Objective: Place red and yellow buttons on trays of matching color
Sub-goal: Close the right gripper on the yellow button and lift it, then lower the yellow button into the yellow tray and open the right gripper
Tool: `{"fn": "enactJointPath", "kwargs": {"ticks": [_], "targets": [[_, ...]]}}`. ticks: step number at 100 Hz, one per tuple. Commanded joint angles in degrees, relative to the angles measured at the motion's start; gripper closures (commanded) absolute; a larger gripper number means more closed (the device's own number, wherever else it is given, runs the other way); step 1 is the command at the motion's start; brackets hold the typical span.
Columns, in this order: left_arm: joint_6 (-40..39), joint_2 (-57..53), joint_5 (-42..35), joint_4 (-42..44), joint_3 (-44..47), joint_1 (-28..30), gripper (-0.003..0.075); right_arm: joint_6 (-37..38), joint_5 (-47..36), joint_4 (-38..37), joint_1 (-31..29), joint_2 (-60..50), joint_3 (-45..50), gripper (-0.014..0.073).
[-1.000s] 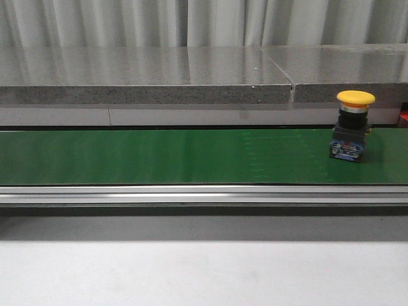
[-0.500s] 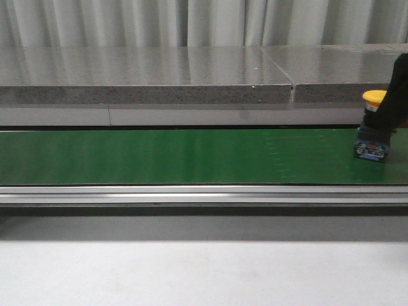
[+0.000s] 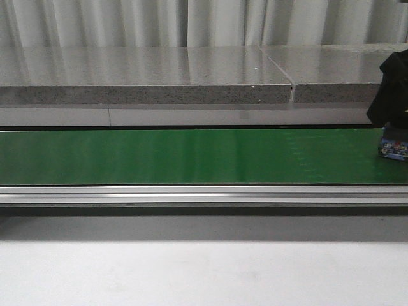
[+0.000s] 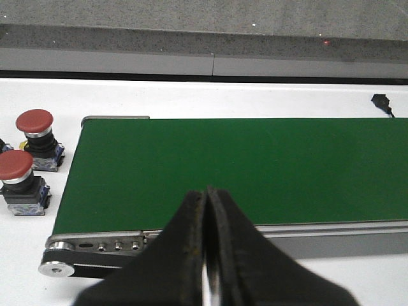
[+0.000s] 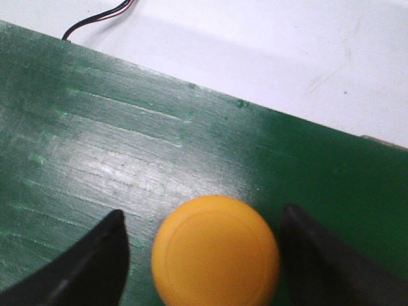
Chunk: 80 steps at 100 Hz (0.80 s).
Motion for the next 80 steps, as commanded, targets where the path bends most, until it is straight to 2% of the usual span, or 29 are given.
{"fn": "enactJointPath", "kwargs": {"ticks": [1, 8, 15, 27, 39, 80], "targets": [[0.0, 0.1, -4.6, -0.5, -1.5, -0.5, 0.0739, -0.5, -1.9, 1.3, 0.0, -1.6, -1.9, 0.0319], [0.0, 0.1, -4.6, -0.5, -1.5, -0.5, 0.0739, -0.4, -1.9, 1.3, 0.0, -1.6, -1.9, 0.0435], [0.0, 0.1, -4.6, -0.5, -1.5, -0.5, 0.0739, 0.4, -1.7, 1.3, 0.0, -1.8, -2.0, 0.0479], [0.0, 0.1, -4.6, -0.5, -1.5, -0.5, 0.0739, 1.8, -0.2, 1.3, -1.0, -3.1, -2.1, 0.0479], [0.0, 0.1, -4.6, -0.5, -1.5, -0.5, 0.0739, 3.8, 2.9, 1.3, -4.9, -6.2, -2.1, 0.0479], [0.0, 0.1, -4.6, -0.5, -1.5, -0.5, 0.0739, 7.1, 12.6, -1.3, -27.5, -17.3, -2.0, 0.0484]]}}
